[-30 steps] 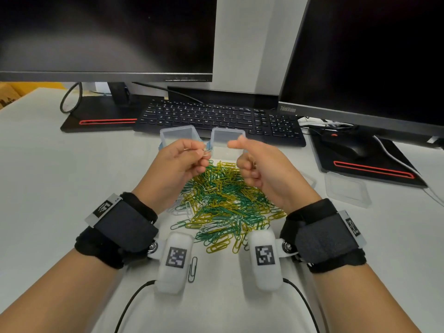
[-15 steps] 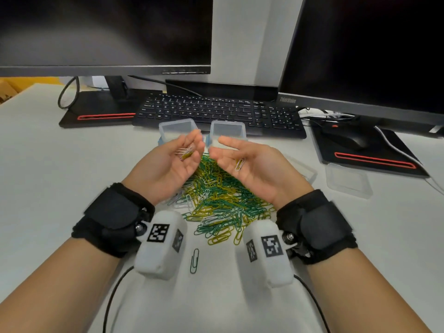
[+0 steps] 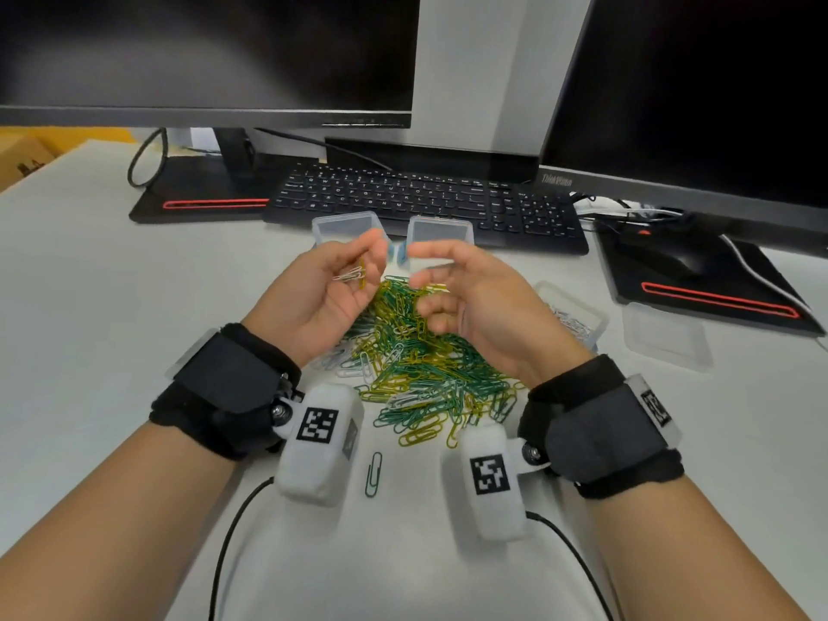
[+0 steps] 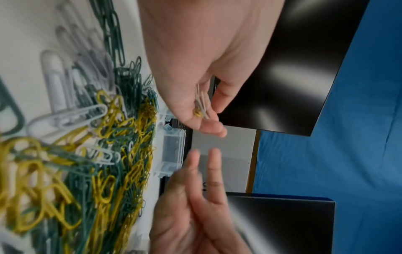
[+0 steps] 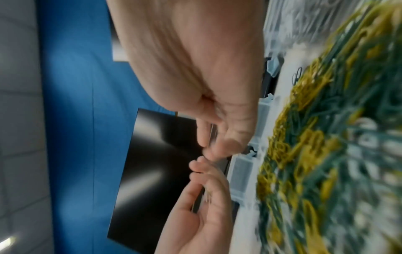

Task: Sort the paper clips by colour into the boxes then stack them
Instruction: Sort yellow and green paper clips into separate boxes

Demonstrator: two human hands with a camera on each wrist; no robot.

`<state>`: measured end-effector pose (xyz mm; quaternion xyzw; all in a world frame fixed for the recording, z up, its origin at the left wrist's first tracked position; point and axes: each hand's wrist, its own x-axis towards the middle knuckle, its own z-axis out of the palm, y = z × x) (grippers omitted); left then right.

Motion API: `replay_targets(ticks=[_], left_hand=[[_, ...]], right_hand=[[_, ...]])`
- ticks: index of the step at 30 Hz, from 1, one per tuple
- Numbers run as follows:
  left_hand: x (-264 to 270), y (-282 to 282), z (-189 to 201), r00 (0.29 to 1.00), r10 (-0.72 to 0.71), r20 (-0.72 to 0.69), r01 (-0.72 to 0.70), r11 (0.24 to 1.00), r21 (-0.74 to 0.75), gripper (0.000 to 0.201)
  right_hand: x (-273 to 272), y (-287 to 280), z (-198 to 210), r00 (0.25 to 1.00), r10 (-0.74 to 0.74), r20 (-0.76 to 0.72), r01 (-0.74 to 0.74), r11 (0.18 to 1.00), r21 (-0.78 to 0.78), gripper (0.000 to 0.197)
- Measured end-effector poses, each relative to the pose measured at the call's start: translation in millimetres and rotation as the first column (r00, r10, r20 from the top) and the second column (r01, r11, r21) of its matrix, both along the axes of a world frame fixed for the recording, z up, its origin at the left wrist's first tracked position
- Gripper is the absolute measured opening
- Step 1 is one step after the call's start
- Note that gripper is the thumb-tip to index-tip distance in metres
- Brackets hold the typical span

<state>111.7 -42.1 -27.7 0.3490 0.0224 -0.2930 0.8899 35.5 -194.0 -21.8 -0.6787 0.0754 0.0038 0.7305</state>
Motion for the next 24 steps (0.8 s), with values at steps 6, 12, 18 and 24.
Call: replay_targets(ticks=[6,12,18,24], left_hand=[[6.7,14.1,-4.9,0.979,-0.079,-0.19,0.054,0.99,-0.129,0.022],[12.5,15.8,-2.5,0.98,0.002,-0.2,-0.025,0.993,-0.112,0.017],[12.1,11.5,-8.2,0.988,-0.029,-0.15,0.033,0.999,0.022,0.013],[18.5,17.3,-9.6,0.986,-0.054,-0.16,0.053,0.999,-0.009,0.017]], right_hand=[[-7.3,3.9,-10.7,0.961,0.273,-0.044,-0.236,0.723,-0.649,0.014],[-4.4,6.3,-17.7,0.96,0.272,-0.073,-0.225,0.582,-0.781,0.01],[-2.2,-3.0,-14.2,0.983,0.181,-0.006,-0.159,0.845,-0.511,0.006],[3.2,4.7,-9.6,0.979,0.203,-0.017,-0.173,0.875,0.451,0.009]])
